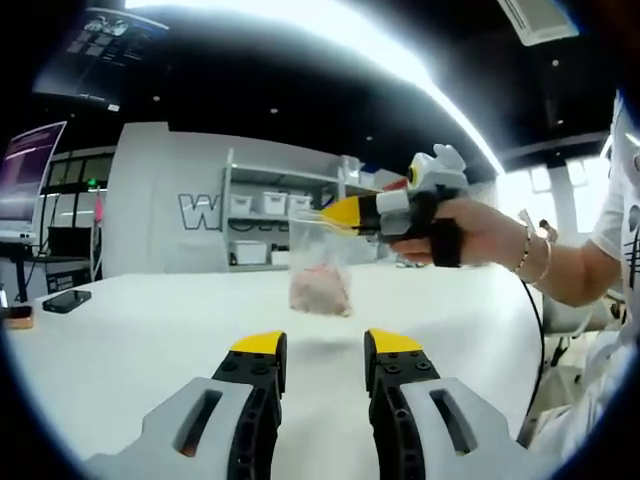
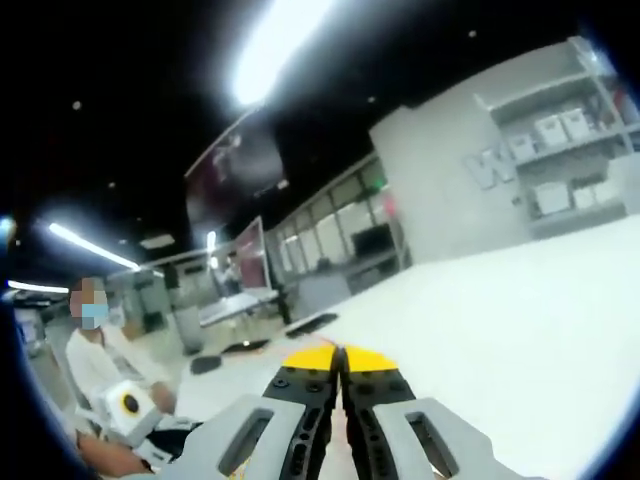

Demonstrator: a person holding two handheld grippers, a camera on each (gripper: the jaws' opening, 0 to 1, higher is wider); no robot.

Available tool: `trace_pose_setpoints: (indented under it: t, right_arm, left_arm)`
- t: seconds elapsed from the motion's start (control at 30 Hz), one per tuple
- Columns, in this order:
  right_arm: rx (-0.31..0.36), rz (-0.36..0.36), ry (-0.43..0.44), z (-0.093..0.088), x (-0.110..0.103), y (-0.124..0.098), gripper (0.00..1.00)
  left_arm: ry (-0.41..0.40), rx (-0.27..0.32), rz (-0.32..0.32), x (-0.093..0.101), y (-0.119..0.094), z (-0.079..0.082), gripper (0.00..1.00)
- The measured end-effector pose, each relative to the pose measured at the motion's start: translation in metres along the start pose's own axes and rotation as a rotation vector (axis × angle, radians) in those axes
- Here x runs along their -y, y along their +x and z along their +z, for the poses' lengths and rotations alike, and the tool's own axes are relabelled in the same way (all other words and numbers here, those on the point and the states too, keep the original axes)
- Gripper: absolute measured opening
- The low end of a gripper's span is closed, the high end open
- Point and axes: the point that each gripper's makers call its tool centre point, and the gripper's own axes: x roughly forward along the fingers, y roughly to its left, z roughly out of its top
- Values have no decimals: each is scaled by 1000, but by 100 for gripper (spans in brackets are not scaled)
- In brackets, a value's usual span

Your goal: Open the resealable bag by pulling the two sides of the seal apart until the entire bag opening is separated and visibly accessible.

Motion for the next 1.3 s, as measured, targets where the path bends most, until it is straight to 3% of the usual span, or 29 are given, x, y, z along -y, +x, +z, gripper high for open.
trace_pose_setpoints:
  t: [1.3]
  right_arm:
    - [-75,-165,-22,1,80,35,0]
  left_arm:
    - [-1,-15,-5,-2,0,-3,31]
